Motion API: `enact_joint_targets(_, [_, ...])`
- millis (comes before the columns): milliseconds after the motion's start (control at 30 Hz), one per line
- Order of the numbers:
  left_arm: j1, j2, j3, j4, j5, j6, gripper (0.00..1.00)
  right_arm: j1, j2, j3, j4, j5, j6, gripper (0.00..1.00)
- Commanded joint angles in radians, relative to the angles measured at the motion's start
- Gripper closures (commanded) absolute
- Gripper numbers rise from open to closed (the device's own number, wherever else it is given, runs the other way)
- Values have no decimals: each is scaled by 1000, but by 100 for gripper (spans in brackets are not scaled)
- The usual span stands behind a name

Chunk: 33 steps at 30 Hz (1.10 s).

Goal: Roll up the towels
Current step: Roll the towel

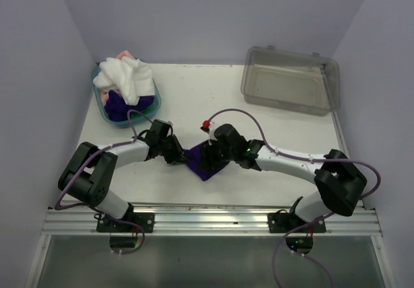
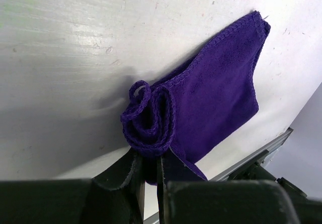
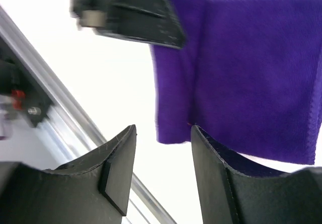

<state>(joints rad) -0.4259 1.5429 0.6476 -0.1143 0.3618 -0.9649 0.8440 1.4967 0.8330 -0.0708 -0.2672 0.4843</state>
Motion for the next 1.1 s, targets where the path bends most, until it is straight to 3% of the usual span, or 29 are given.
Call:
enact_joint_targets(0, [-8,-35,23,-33,-27,-17,92,162,-9,112,-188,327,-162,49])
enact_joint_targets(267, [-8,-49,34,-61,-37,-18,92,328,148,250,-256,560,-251,49])
enact_joint_targets(567, [-8,-53,24,-55,-37,-26,91,365,307,282,-215,709,-253,50])
enact_joint_targets(667, [-10,-58,18,-50,-29,-31,90,365,336,282,-202,730,-236,57])
enact_joint_targets(767, [-10,-79,14,-58,-29,-28,79,362,338,284,-210,731,-214,92])
enact_joint_targets(800, [-8,-86,17,-61,-30,-25,73,359,327,279,-205,715,-211,97])
enact_joint_targets(833, [-8,-99,23,-65,-32,-15,57,354,318,266,-187,694,-205,100])
enact_joint_targets(900, [-5,-110,37,-82,-35,3,43,327,286,242,-158,587,-196,100])
enact_joint_targets(1067, [9,-159,73,-127,-46,26,22,219,195,127,6,280,-112,100])
